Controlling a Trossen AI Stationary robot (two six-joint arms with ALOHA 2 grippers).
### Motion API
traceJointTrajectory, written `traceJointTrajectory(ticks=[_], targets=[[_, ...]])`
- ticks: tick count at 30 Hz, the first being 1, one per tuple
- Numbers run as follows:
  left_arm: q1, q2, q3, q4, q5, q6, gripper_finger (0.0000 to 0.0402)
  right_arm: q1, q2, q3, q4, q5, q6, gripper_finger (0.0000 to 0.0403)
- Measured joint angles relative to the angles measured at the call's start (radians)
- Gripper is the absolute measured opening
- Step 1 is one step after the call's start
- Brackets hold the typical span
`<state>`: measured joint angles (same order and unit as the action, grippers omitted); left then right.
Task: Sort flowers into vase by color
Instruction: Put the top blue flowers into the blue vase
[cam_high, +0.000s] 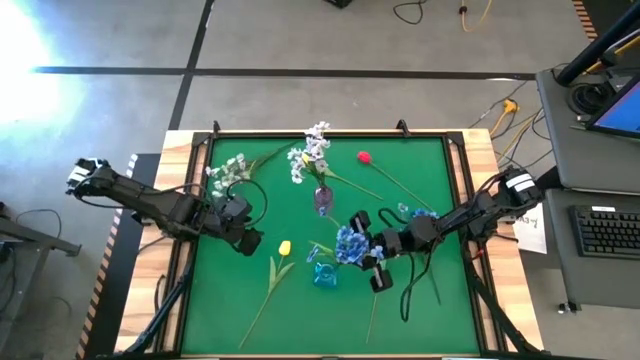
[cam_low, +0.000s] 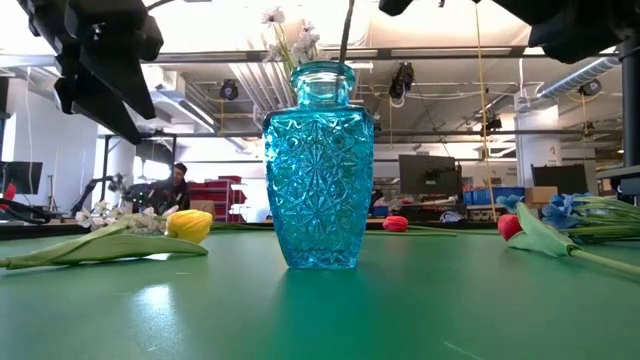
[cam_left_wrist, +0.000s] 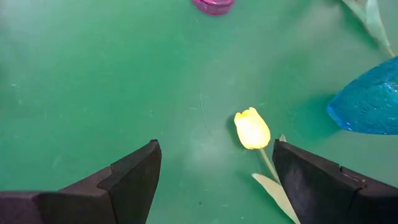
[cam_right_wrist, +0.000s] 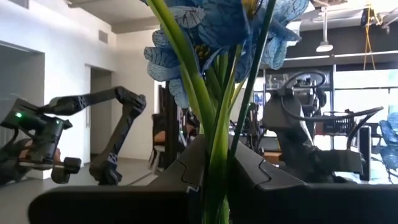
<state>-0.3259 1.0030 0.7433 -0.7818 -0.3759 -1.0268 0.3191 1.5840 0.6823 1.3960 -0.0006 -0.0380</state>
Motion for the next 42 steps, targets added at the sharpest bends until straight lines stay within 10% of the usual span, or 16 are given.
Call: traceJointTrajectory(ticks=[18, 42], targets=[[-0.002, 0.053, 0.0, 0.005, 0.001, -0.007, 0.0295, 0.011, 0.002, 0.0, -0.091, 0.002, 0.039, 0.0044], [-0.003, 0.056, 0.0, 0.033, 0.002, -0.034, 0.0295, 0.014, -0.046, 0.0, -0.352, 0.055, 0.133, 0.028]])
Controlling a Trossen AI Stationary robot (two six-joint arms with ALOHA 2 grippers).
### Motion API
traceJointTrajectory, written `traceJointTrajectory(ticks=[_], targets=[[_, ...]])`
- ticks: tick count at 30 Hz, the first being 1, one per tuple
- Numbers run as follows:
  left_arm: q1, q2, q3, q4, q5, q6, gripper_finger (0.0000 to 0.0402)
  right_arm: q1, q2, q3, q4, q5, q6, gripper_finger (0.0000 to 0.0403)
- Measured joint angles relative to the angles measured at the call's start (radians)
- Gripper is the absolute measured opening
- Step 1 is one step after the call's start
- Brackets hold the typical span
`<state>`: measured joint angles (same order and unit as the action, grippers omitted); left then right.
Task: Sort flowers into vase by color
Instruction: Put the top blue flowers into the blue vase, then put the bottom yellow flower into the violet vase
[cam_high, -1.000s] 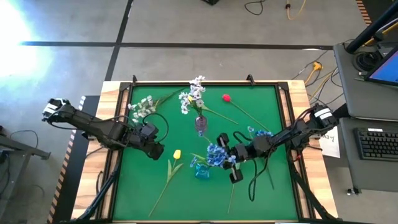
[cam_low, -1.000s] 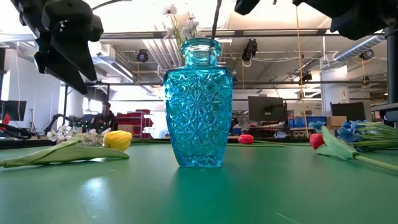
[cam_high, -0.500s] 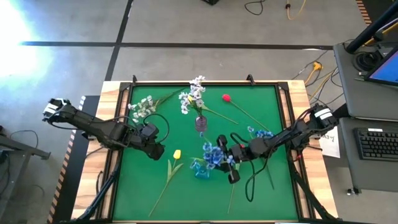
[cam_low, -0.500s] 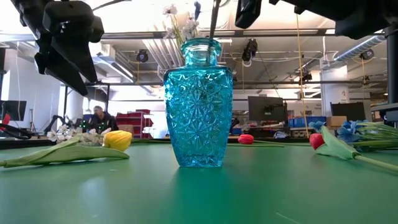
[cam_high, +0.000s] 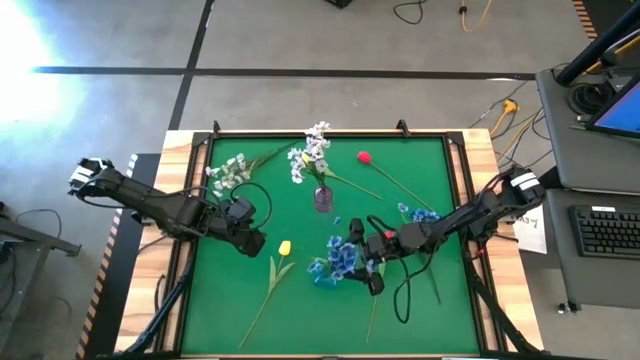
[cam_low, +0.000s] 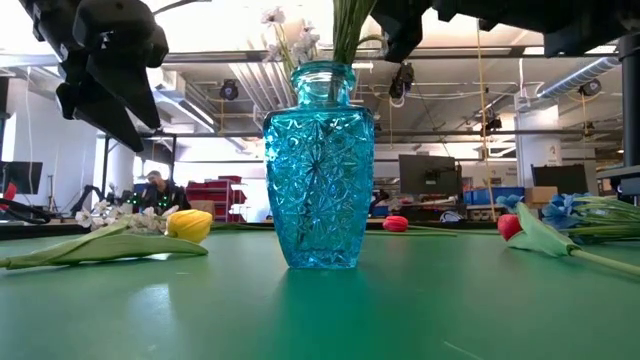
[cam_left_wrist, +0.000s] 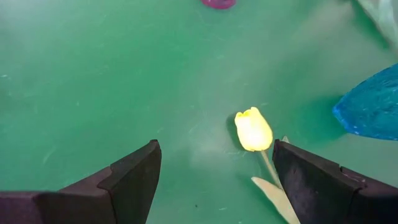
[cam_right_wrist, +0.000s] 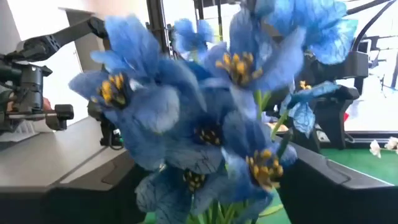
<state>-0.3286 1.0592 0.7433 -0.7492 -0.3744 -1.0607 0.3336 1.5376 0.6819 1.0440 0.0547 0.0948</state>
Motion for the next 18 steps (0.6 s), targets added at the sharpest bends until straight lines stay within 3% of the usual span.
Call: traceJointTrajectory(ticks=[9, 18], targets=[[0.0, 0.015, 0.0, 0.023, 0.002, 0.0, 0.0295, 0.0, -0.193, 0.0, -0.322, -0.001, 0.075, 0.0323], [-0.045, 0.053, 0.0, 0.026, 0.172, 0.02, 0.0295, 0.0, -0.354, 0.0, -0.522, 0.002, 0.108, 0.0329]])
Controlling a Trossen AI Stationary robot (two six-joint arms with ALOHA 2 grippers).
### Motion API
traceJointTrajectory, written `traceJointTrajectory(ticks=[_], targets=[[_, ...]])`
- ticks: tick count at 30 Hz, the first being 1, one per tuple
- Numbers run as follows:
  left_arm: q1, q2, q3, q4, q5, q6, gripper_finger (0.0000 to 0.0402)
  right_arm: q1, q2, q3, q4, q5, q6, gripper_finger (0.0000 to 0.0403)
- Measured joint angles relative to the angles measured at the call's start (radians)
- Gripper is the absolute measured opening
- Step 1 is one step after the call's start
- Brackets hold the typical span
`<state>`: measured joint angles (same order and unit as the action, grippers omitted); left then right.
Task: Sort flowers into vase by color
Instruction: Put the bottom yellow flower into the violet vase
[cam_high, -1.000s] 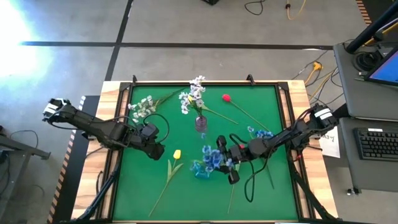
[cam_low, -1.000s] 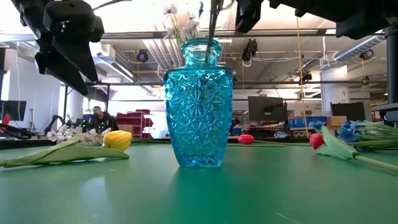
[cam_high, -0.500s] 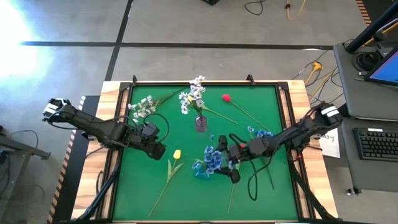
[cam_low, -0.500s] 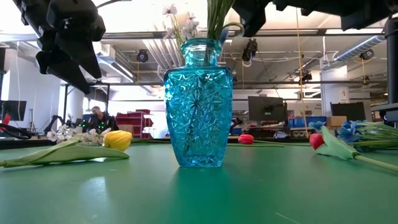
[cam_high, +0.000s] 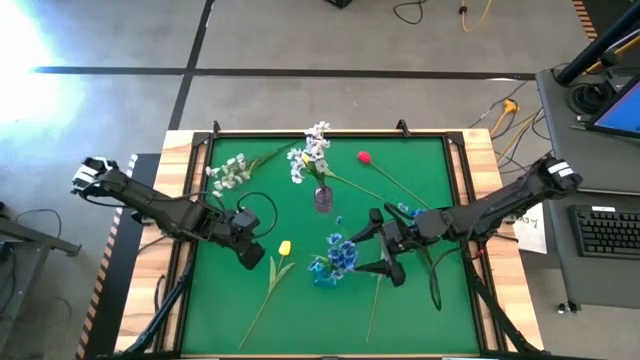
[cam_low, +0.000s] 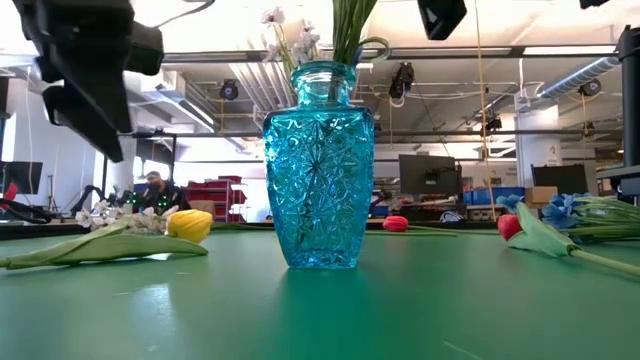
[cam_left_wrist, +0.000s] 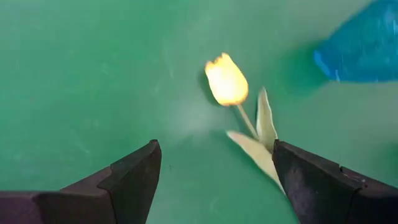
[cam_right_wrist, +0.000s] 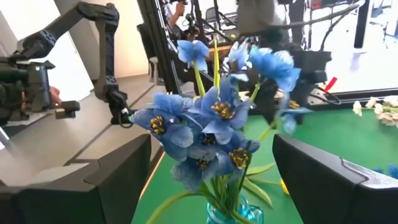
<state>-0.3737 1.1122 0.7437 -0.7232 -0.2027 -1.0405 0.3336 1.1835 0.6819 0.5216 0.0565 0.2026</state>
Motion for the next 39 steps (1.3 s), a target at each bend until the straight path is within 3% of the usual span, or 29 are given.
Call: traceJointTrajectory(ticks=[6, 13, 19, 32, 39], targets=[[-0.119, 0.046, 0.0, 0.097, 0.009, -0.001, 0.0295, 0.0, -0.055, 0.0, -0.04, 0.007, 0.035, 0.0328], [-0.234, 0.196, 0.0, 0.248, -0.044, -0.049, 0.0295, 0.0, -0.1, 0.0, -0.043, 0.017, 0.05, 0.0327], [-0.257, 0.34, 0.037, 0.244, -0.116, -0.097, 0.0295, 0.0, -0.137, 0.0, -0.045, 0.022, 0.068, 0.0327], [-0.262, 0.616, 0.211, 0.112, -0.122, -0.125, 0.0295, 0.0, -0.148, 0.0, -0.046, 0.023, 0.076, 0.0327], [-0.266, 0.694, 0.248, 0.102, -0.119, -0.176, 0.0279, 0.0, -0.149, 0.0, -0.045, 0.023, 0.077, 0.0327]])
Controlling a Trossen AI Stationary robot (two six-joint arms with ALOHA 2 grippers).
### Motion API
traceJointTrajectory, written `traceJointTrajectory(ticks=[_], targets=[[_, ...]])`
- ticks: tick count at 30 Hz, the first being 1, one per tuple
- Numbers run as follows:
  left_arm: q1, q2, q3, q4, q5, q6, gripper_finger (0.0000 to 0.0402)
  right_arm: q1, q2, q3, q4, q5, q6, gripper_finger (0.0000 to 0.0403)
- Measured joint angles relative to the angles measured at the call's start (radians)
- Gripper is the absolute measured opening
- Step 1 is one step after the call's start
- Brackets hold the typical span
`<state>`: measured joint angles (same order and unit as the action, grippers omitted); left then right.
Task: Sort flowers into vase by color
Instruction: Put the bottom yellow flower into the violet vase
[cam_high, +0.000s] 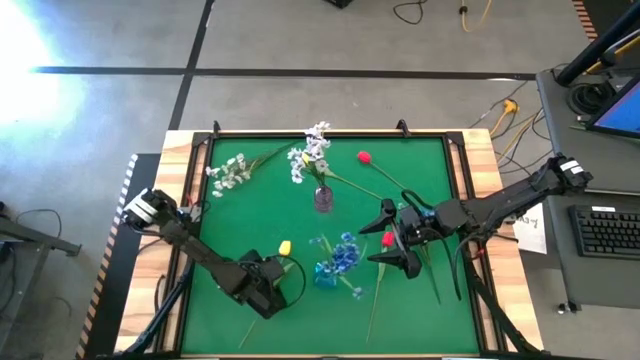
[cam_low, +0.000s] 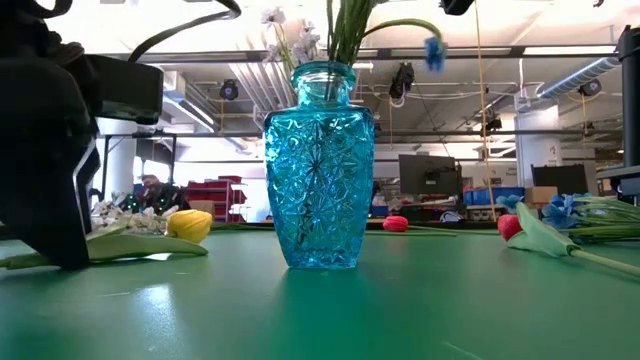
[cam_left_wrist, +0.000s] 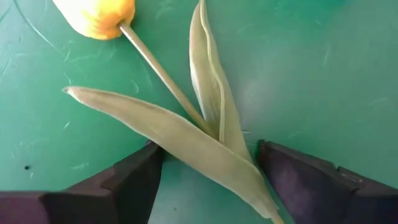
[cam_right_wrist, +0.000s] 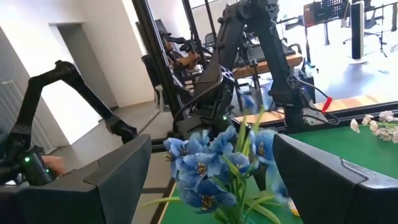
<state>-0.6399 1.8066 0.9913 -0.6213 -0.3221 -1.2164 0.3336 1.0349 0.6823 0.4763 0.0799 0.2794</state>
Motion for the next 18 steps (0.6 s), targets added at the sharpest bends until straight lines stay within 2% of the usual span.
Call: traceJointTrajectory(ticks=[5, 15, 18], targets=[[-0.002, 0.004, 0.001, -0.01, 0.006, -0.034, 0.0218, 0.0, 0.0, 0.0, 0.004, 0.0, 0.002, 0.0327], [-0.01, -0.018, -0.003, -0.02, 0.013, -0.037, 0.0029, 0.0, -0.001, 0.03, 0.023, 0.002, 0.07, 0.0327], [-0.01, -0.042, -0.007, -0.036, 0.026, -0.035, 0.0008, 0.0, -0.001, 0.033, 0.023, 0.002, 0.07, 0.0327]])
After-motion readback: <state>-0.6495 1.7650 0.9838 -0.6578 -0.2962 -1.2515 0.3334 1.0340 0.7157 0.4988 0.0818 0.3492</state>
